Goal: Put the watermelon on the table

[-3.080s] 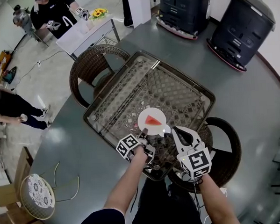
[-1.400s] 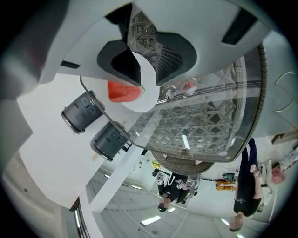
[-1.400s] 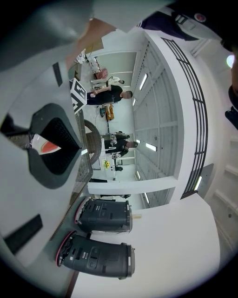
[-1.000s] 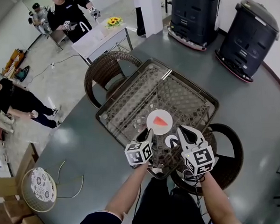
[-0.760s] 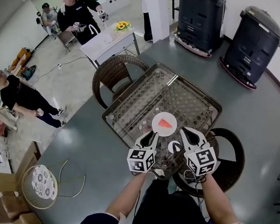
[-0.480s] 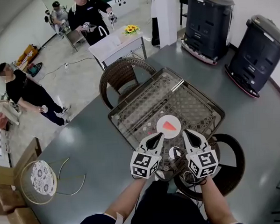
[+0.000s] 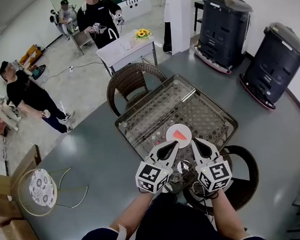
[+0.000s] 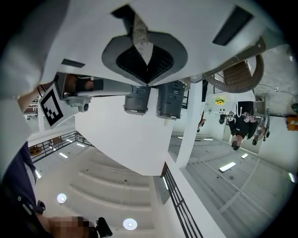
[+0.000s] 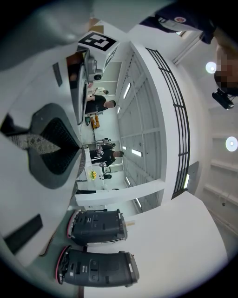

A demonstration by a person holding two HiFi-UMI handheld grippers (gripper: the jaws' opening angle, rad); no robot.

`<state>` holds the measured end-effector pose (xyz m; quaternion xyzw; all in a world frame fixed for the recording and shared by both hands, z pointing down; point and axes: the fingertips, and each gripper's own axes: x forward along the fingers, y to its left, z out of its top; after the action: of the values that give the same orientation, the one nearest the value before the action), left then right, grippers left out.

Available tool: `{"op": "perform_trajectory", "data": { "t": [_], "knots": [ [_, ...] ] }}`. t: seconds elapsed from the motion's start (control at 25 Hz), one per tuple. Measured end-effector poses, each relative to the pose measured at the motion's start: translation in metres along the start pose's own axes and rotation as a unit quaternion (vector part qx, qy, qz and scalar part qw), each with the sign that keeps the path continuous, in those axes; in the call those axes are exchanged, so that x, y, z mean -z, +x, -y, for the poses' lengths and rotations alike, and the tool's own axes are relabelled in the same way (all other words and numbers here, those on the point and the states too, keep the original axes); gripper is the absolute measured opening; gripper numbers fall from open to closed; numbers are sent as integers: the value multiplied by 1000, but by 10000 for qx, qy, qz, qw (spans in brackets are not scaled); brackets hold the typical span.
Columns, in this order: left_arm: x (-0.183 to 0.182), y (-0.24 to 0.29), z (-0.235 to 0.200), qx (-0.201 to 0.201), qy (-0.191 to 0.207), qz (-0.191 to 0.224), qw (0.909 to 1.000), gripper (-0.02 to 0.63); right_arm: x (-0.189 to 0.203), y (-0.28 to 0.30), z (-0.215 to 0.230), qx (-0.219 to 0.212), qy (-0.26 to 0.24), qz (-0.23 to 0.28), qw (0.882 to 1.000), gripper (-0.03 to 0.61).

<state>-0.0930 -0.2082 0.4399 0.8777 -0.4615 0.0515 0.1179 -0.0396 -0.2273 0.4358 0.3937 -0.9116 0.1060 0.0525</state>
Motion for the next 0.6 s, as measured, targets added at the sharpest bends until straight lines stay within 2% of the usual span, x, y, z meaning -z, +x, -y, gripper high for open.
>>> {"op": "perform_trajectory", "data": {
  "t": [0.6],
  "knots": [
    [-6, -3, 3, 1, -99, 103, 9999, 5, -14, -5, -6, -65, -99, 156, 9998, 0]
  ]
}}
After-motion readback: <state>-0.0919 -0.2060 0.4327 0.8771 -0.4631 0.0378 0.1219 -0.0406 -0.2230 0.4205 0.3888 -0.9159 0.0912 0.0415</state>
